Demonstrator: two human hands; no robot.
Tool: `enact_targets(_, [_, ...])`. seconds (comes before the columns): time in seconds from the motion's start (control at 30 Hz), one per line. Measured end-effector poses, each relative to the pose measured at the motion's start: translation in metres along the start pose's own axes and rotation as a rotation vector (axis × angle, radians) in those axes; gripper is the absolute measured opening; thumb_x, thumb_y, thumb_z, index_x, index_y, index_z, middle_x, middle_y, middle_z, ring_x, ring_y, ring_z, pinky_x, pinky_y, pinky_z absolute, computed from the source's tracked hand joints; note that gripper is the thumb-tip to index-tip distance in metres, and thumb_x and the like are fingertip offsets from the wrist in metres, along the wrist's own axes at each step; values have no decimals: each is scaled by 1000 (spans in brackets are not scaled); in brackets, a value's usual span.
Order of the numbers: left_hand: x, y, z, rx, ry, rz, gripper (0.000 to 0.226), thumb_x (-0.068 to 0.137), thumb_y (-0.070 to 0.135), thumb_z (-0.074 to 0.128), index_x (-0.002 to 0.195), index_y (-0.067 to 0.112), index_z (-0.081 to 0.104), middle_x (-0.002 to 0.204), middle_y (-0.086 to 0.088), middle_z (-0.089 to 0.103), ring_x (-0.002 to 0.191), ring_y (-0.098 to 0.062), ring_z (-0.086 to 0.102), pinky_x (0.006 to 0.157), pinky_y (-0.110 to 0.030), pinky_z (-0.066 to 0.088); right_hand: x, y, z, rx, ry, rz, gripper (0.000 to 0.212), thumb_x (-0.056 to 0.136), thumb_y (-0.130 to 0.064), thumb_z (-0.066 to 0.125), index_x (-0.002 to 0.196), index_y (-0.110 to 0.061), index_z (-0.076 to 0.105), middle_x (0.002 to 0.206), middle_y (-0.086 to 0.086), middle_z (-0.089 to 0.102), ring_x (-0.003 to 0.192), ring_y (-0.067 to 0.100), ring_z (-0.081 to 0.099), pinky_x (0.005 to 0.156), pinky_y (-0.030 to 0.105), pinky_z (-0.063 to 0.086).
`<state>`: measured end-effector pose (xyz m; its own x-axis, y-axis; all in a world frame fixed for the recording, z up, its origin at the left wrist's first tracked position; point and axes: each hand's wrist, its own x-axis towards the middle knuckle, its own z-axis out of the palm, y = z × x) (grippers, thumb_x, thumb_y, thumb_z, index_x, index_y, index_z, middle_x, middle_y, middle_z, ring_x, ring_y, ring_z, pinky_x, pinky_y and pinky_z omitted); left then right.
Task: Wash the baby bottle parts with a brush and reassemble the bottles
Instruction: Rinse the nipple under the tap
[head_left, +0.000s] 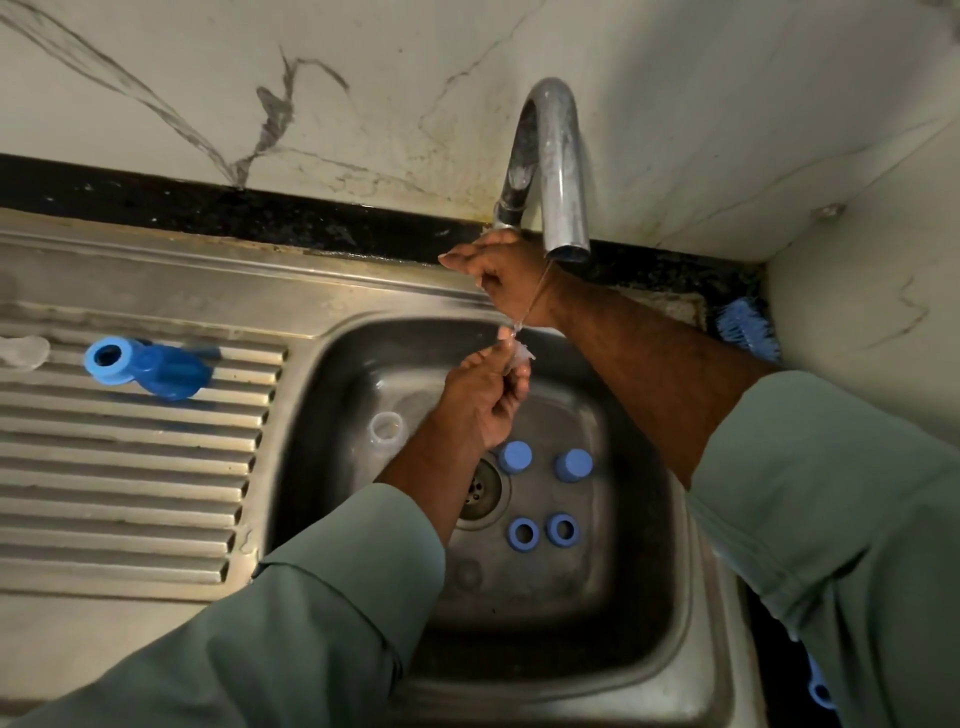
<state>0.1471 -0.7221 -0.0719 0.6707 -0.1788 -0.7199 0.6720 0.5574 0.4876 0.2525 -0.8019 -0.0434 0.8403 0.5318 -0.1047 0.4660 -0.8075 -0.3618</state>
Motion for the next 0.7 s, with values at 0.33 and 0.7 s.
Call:
enact_targets(0.33, [13,-2,-14,203,-49,476,21,82,-20,53,77,0,54,66,-7,52,65,-17,54,59,-27,52,-5,-8,-7,-50,14,-36,46,94,4,42,138,-8,46,145,5,44,132,23,39,106,14,15])
enact_targets(0.7, [8,-5,-15,634,79,613,13,79,-11,71,92,-11,69,89,-13,68,75,-10,64,61,-12,50,-8,-14,-8,-7,24,-6,45,91,8,44,133,-5,52,140,7,51,127,26,43,103,10,13])
